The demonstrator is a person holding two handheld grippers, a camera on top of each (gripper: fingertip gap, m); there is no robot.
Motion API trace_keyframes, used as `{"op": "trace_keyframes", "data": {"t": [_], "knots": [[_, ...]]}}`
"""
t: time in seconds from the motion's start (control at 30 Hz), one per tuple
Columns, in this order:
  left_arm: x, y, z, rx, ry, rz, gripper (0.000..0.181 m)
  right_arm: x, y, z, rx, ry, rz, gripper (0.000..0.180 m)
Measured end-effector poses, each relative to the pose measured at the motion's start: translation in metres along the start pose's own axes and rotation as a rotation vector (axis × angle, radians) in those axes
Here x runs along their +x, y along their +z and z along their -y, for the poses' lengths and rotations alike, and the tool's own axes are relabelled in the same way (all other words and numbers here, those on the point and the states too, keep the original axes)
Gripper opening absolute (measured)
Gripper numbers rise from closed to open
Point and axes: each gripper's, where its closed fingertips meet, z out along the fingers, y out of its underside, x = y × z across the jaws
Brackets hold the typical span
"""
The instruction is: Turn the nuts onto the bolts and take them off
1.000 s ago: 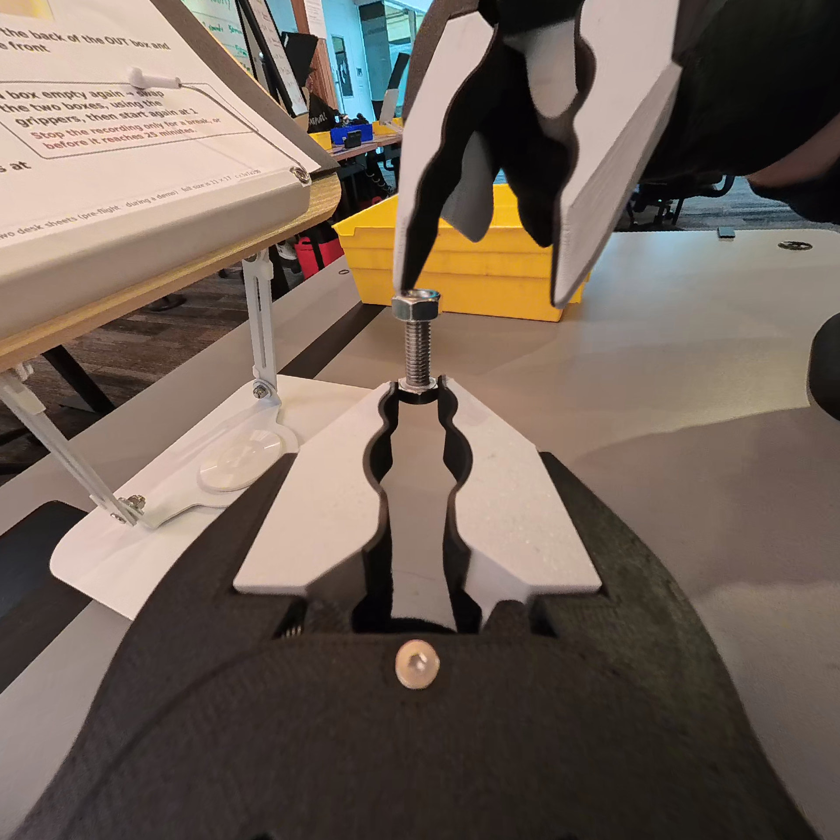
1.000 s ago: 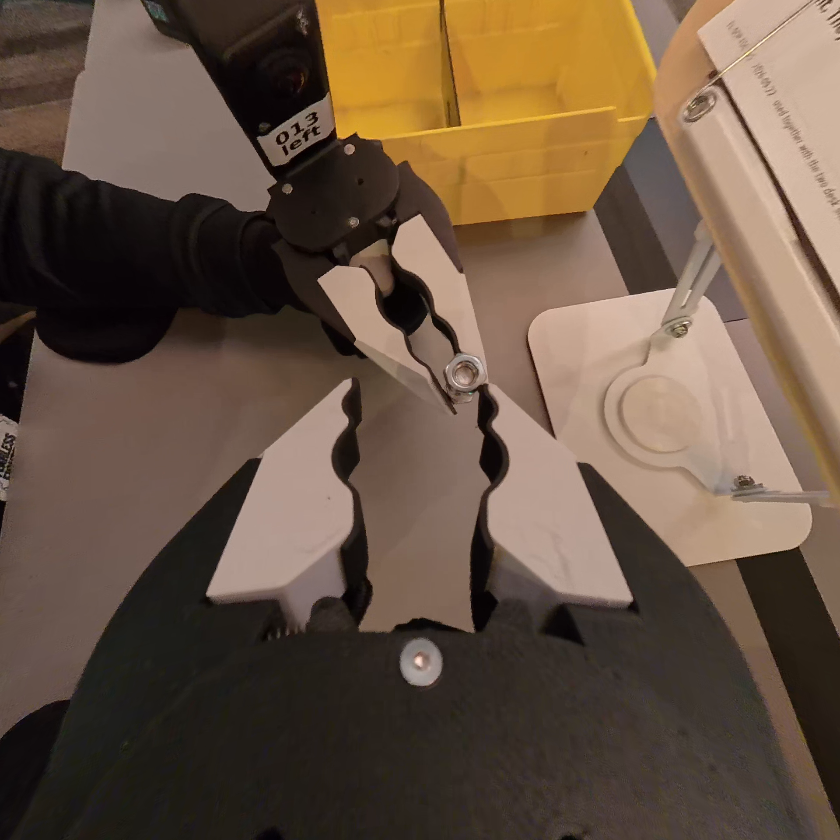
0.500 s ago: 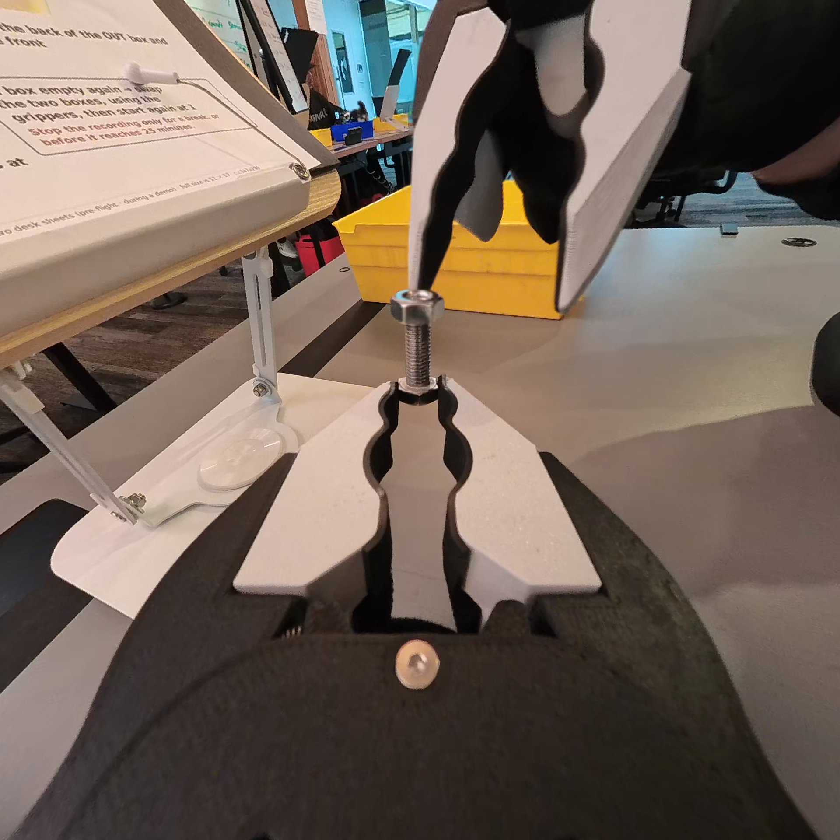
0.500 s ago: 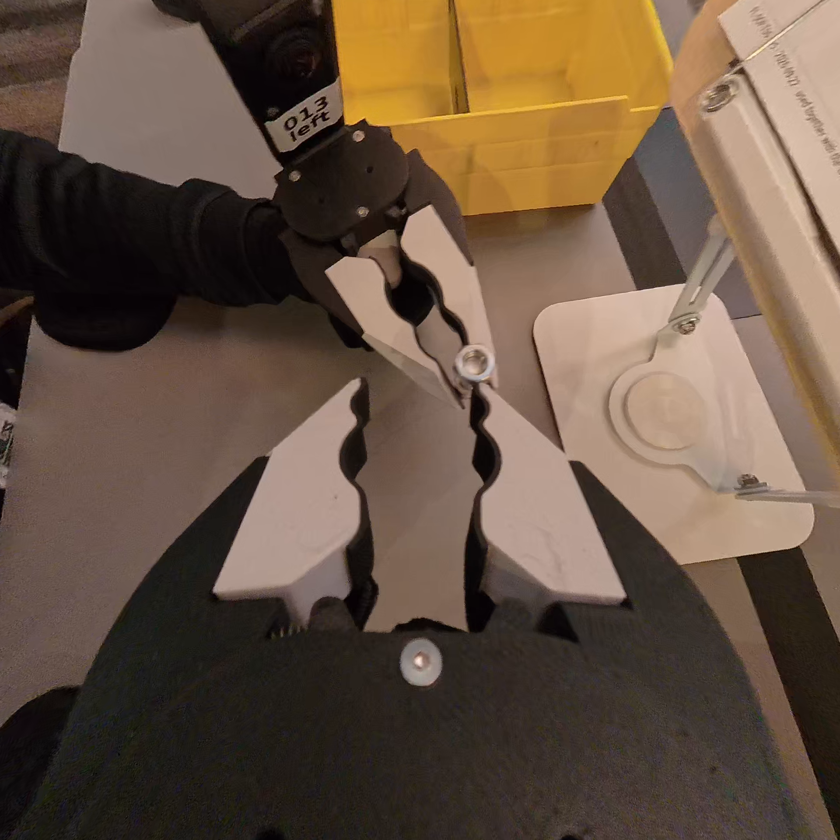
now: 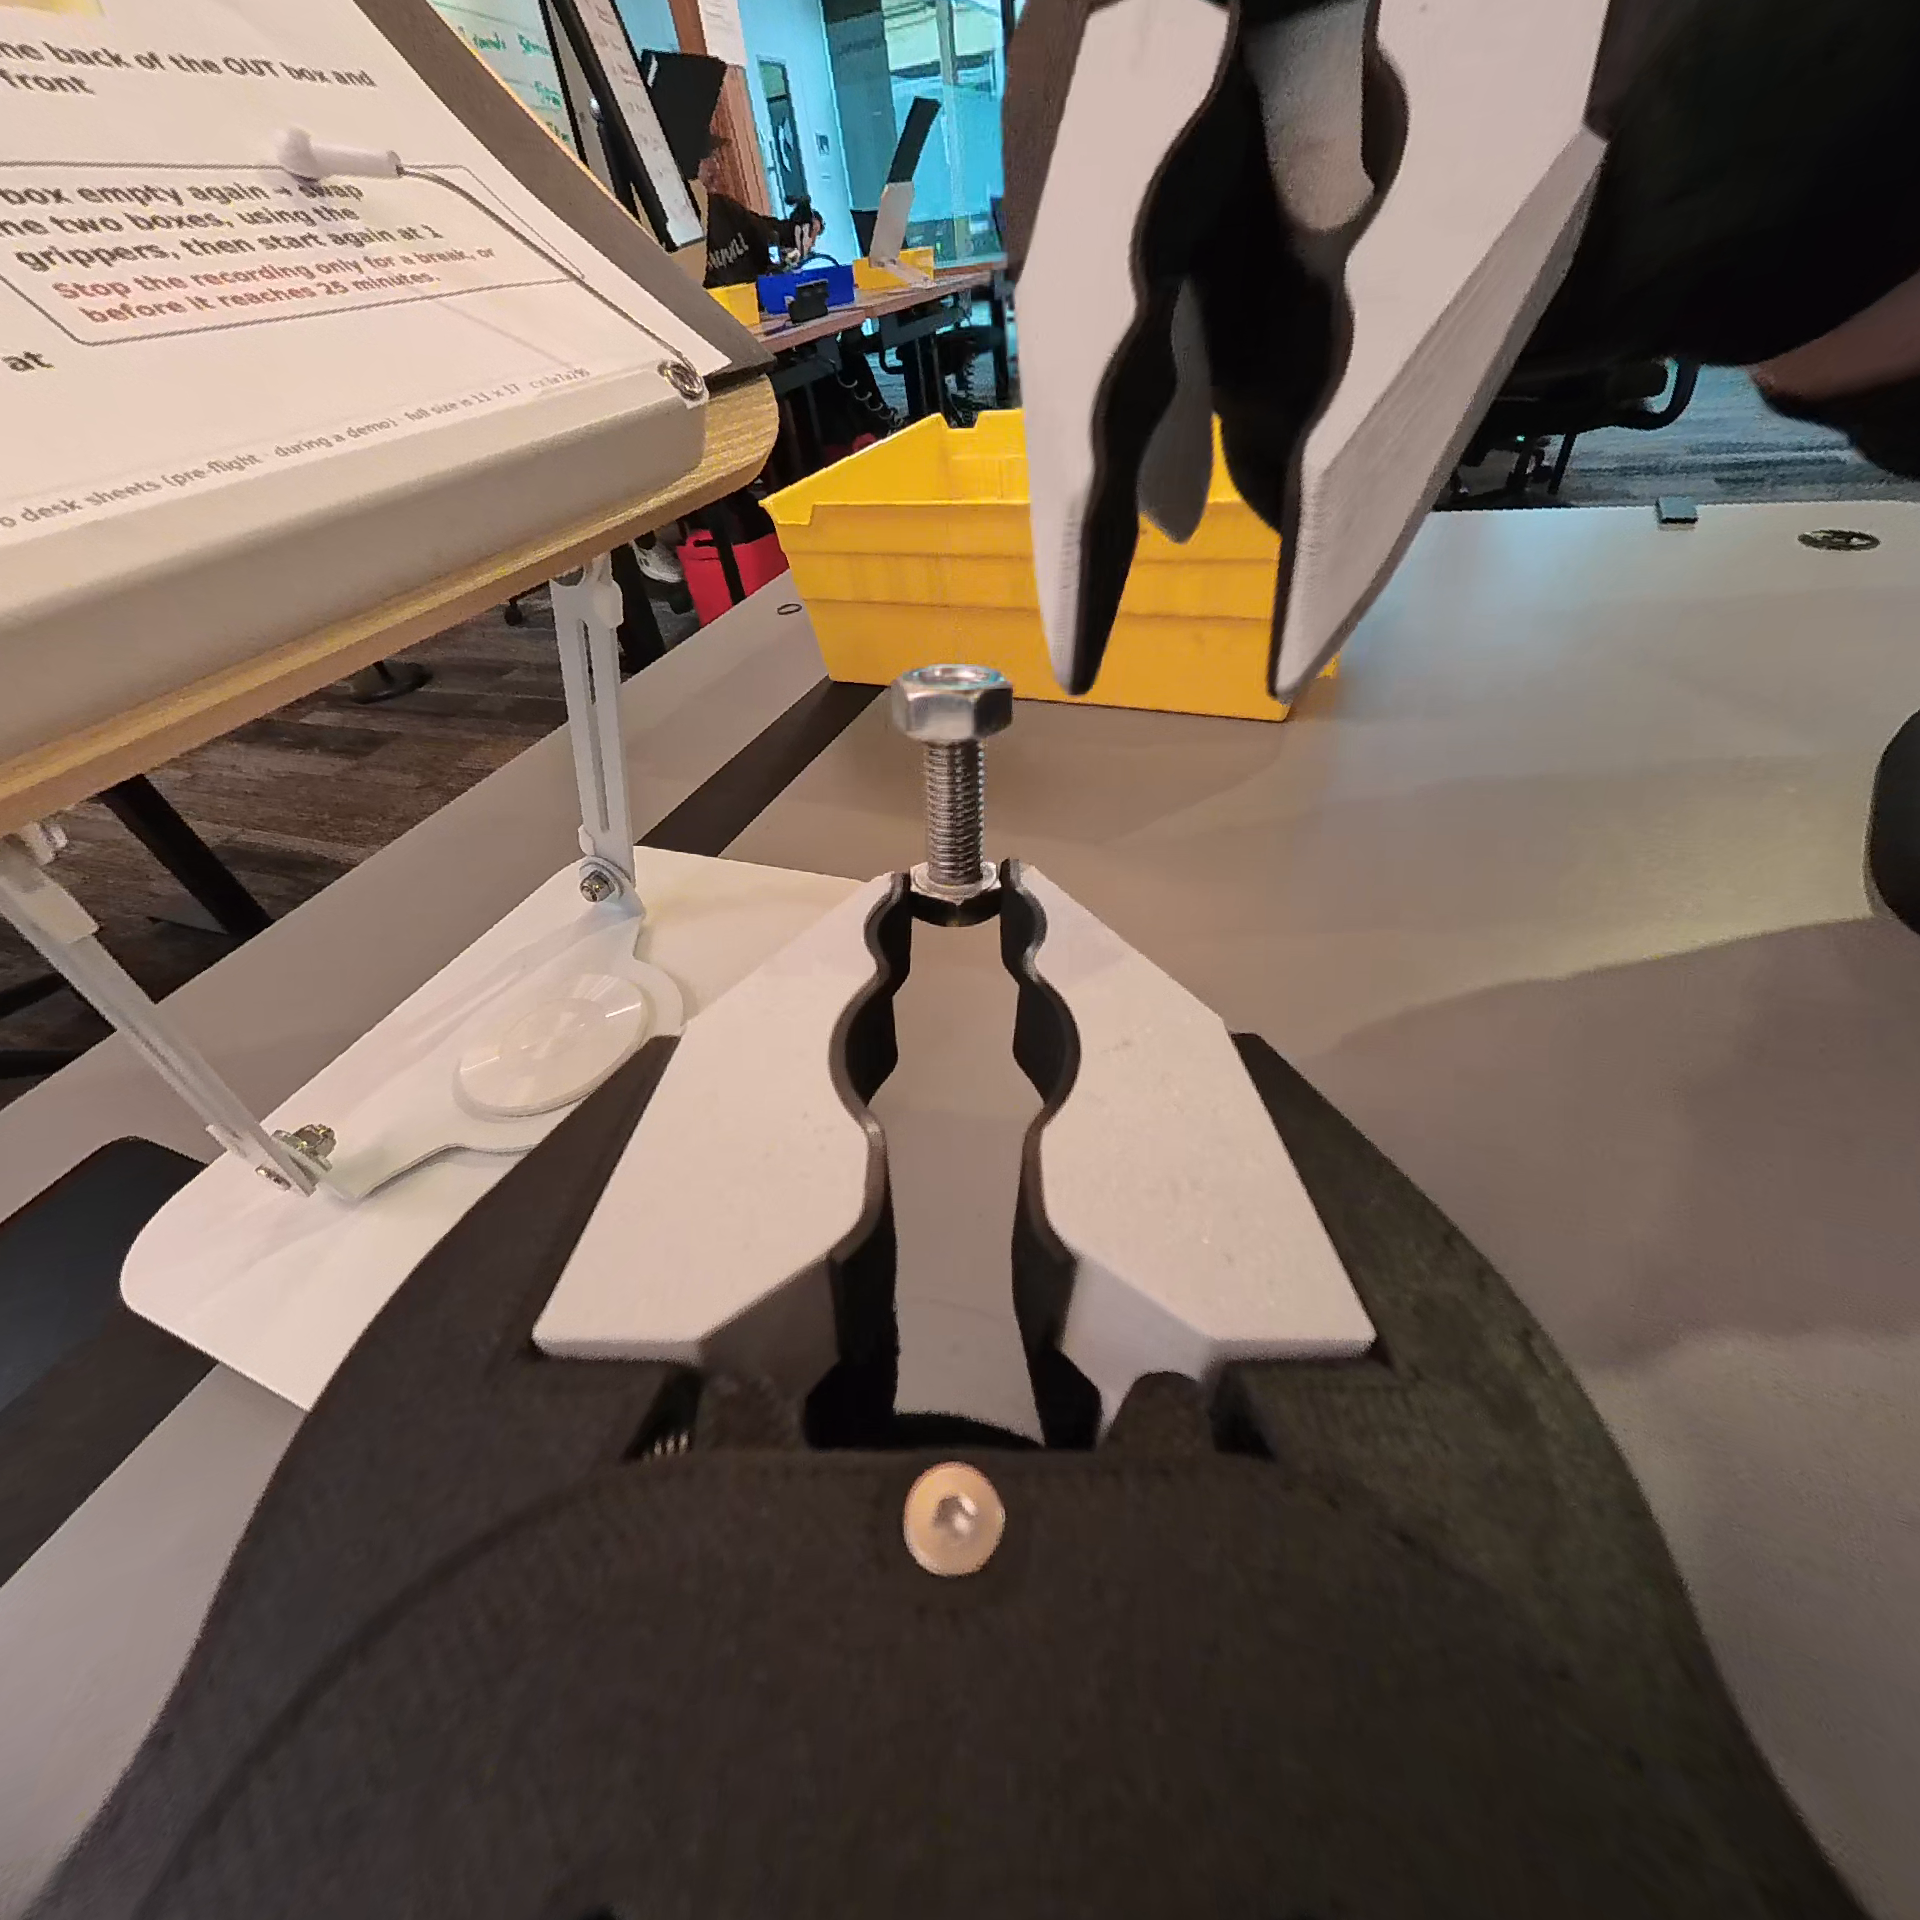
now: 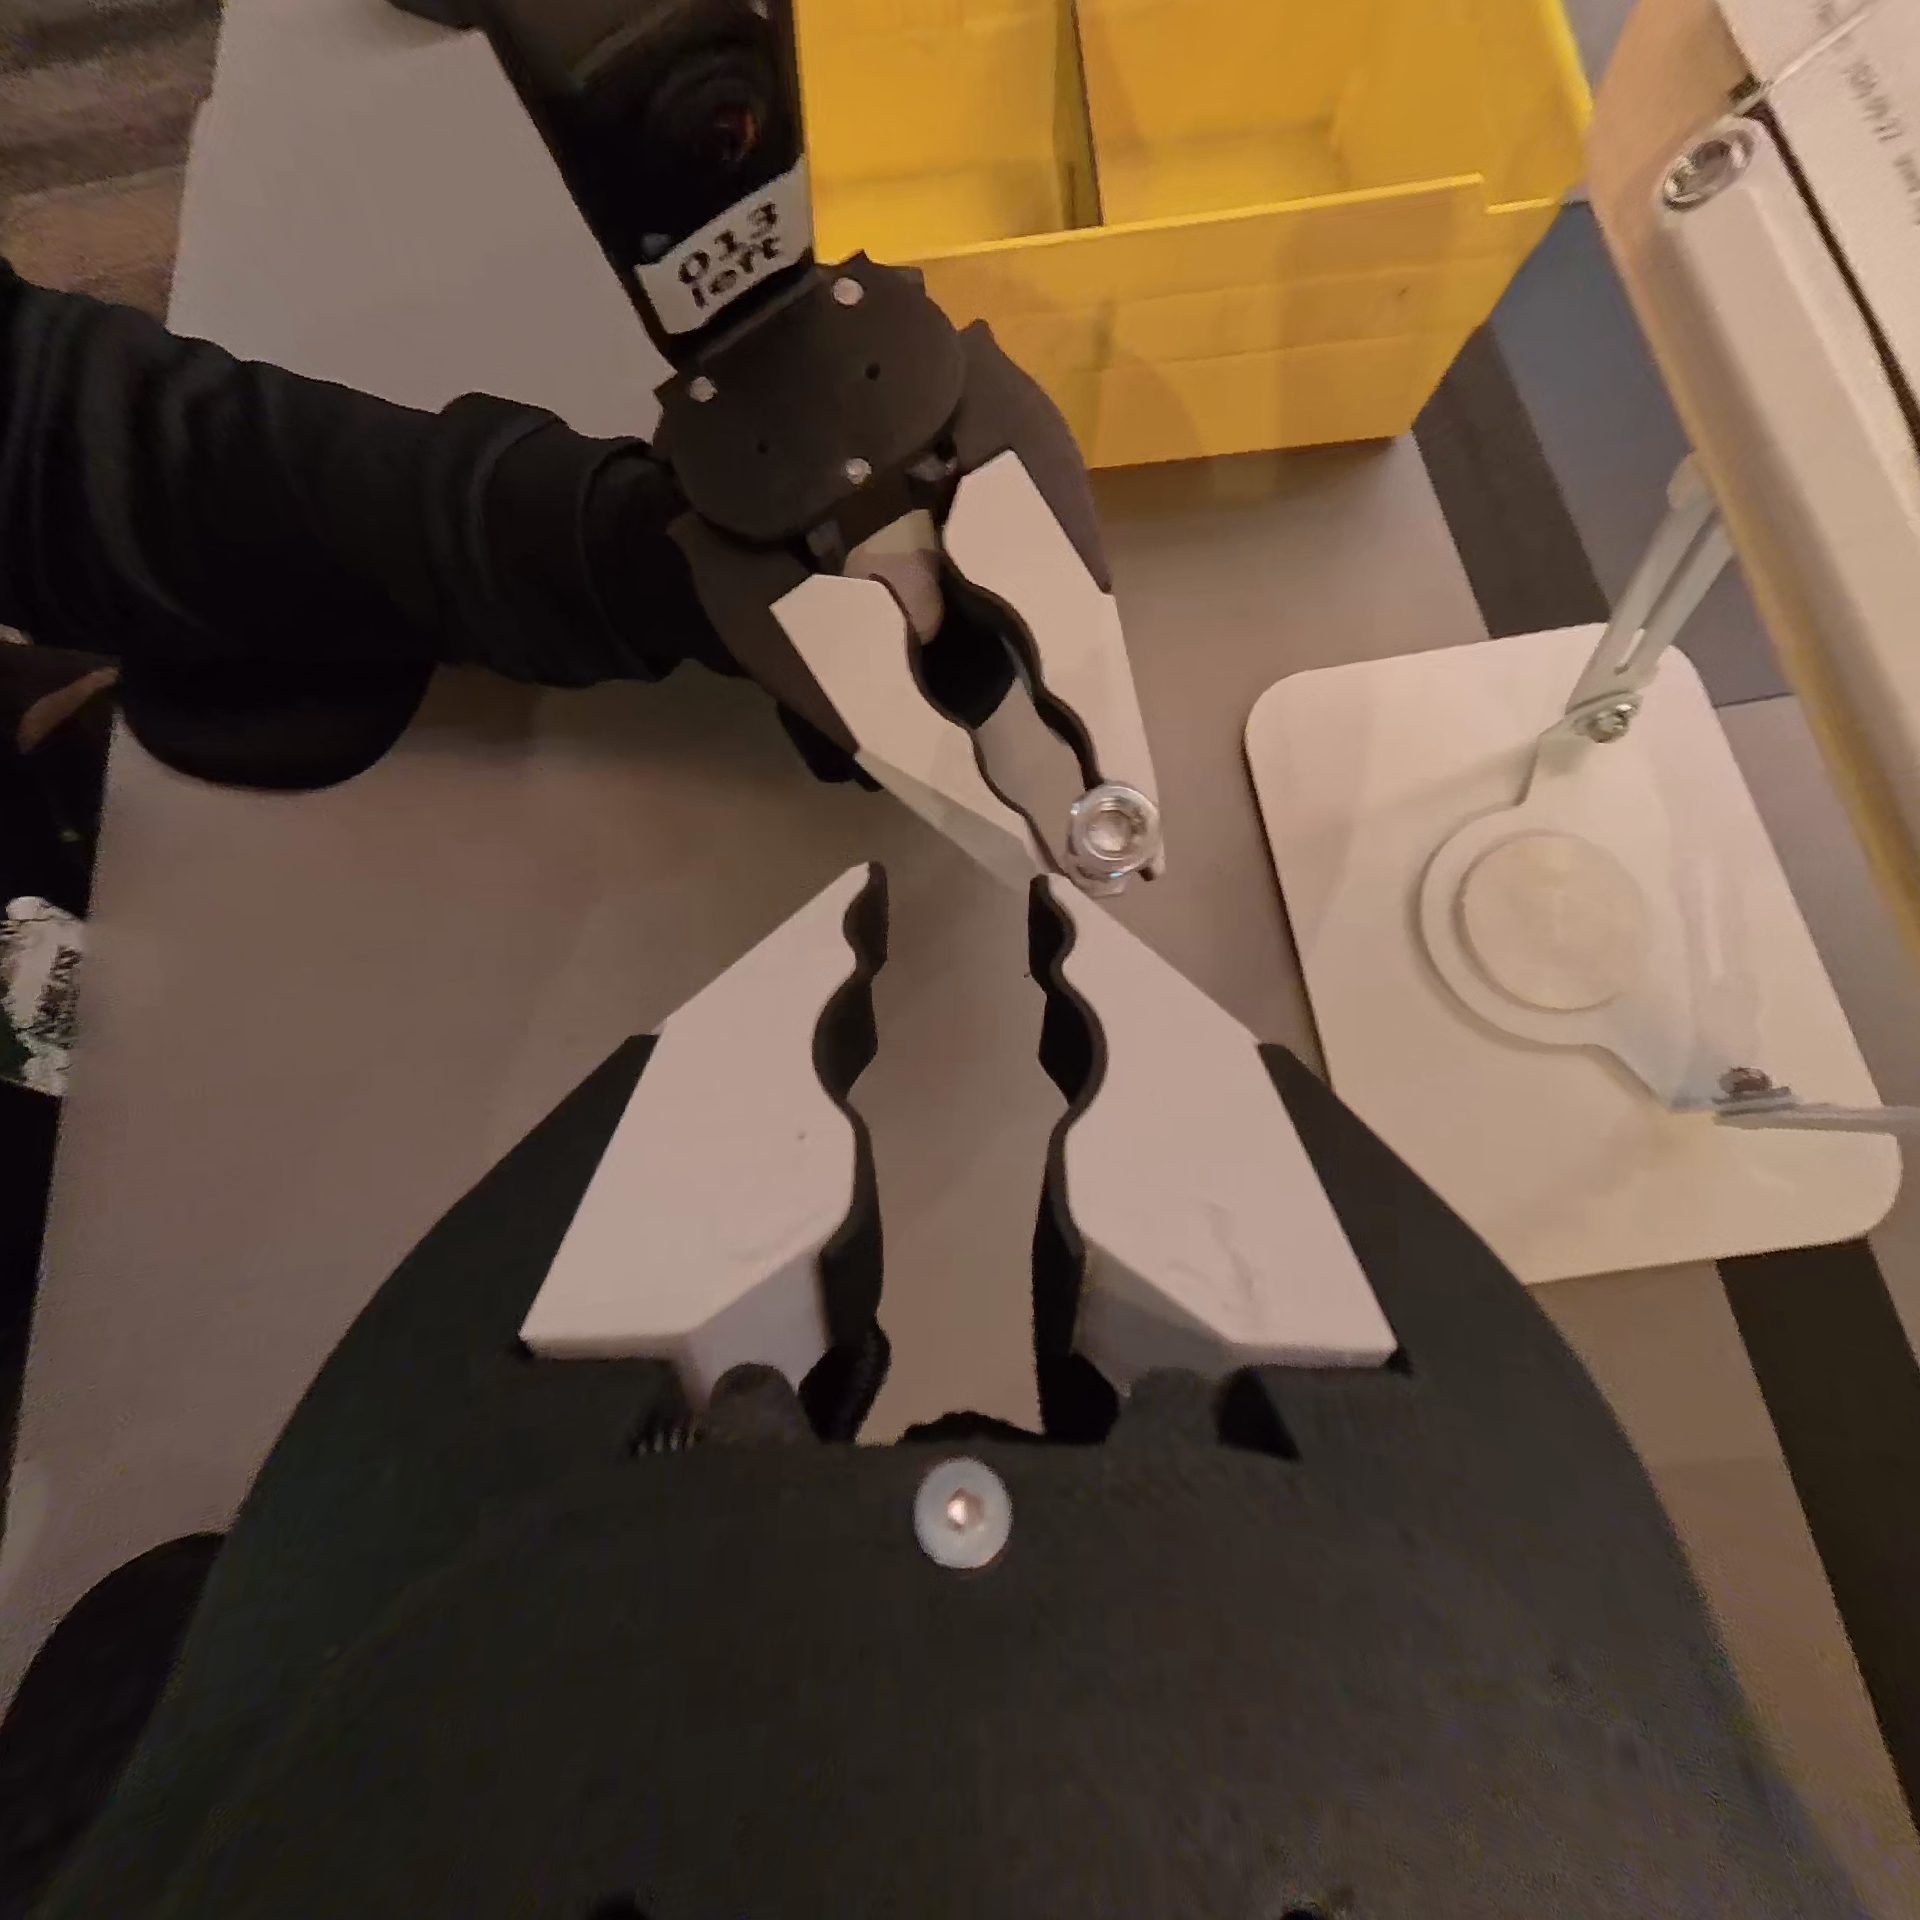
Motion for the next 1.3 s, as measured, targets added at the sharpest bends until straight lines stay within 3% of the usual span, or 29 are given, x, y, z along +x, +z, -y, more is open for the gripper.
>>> {"op": "trace_keyframes", "data": {"t": [0.17,0.27,0.37,0.67,0.77,0.87,1.0,1.1,1.17,1.3], "knots": [[0.001,0.001,-0.001,-0.006,0.003,-0.003,0.015,0.015,-0.002,0.005,0.041,0.005,-0.073,0.055],[0.001,0.001,-0.001,-0.006,0.003,-0.002,0.015,0.013,0.002,0.001,0.021,0.0,-0.059,0.053],[0.0,0.001,-0.001,-0.006,0.002,-0.001,0.015,0.006,0.004,-0.003,0.003,-0.018,-0.026,0.038],[0.001,0.002,-0.003,-0.012,0.006,-0.004,0.015,0.011,0.004,0.0,0.029,-0.003,-0.045,0.051],[0.001,0.002,-0.003,-0.013,0.004,-0.001,0.015,0.001,0.004,-0.006,0.004,-0.005,0.006,0.024],[0.0,0.002,-0.003,-0.012,0.003,-0.002,0.015,0.003,0.001,-0.004,0.023,0.001,0.001,0.027],[0.001,0.003,-0.004,-0.014,0.003,-0.005,0.015,0.013,0.001,-0.002,0.035,0.014,-0.05,0.05],[0.001,0.003,-0.004,-0.016,0.004,-0.004,0.015,0.008,0.004,-0.003,0.029,0.003,-0.033,0.049],[0.001,0.002,-0.004,-0.015,0.004,-0.002,0.015,-0.003,0.004,-0.004,0.023,-0.014,0.026,0.02],[0.001,0.003,-0.004,-0.016,0.003,-0.004,0.015,0.005,0.001,-0.005,0.023,0.001,-0.012,0.031]]}}
